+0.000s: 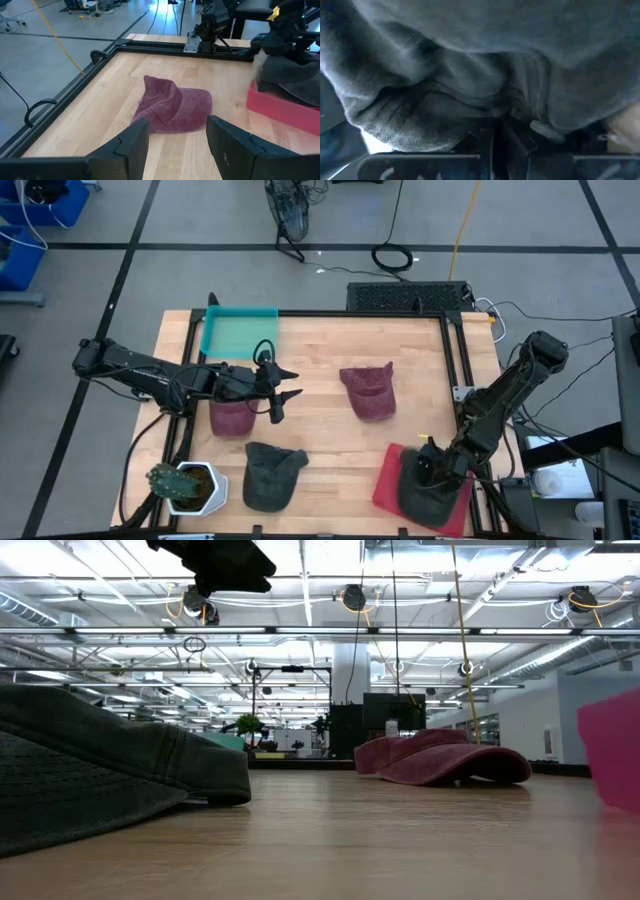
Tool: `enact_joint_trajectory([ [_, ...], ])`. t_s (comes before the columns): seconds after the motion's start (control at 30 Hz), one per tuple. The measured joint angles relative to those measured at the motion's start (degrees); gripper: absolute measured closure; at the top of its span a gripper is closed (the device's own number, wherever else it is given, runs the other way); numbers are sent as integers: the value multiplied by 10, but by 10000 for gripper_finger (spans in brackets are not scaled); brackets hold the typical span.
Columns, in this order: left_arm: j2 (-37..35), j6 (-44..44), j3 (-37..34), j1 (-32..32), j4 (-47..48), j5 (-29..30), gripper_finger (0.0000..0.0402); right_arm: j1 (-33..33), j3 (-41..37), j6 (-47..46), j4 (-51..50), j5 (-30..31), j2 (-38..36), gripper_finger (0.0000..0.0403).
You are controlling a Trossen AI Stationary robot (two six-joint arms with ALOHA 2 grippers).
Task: Pick & Place hat
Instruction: Put the top black cap into the pink bin
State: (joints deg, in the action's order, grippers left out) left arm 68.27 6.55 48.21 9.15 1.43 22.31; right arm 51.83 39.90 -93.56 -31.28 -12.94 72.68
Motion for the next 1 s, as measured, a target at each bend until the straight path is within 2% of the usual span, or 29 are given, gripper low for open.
enact_joint_trajectory([
  [0.37, 0, 0, 0, 0, -1, 0, 202, -8, -24, 12, -35, 15, 1, 381],
  [0.6, 0, -1, 0, 0, -2, 0, 202, -9, -24, 11, -72, 85, 2, 381],
  [0.83, 0, -1, 0, 0, -1, 0, 202, -12, -24, 15, -99, 76, -2, 381],
  [1.0, 0, -1, 0, 0, -1, 0, 202, -12, -24, 14, -106, 72, -32, 381],
])
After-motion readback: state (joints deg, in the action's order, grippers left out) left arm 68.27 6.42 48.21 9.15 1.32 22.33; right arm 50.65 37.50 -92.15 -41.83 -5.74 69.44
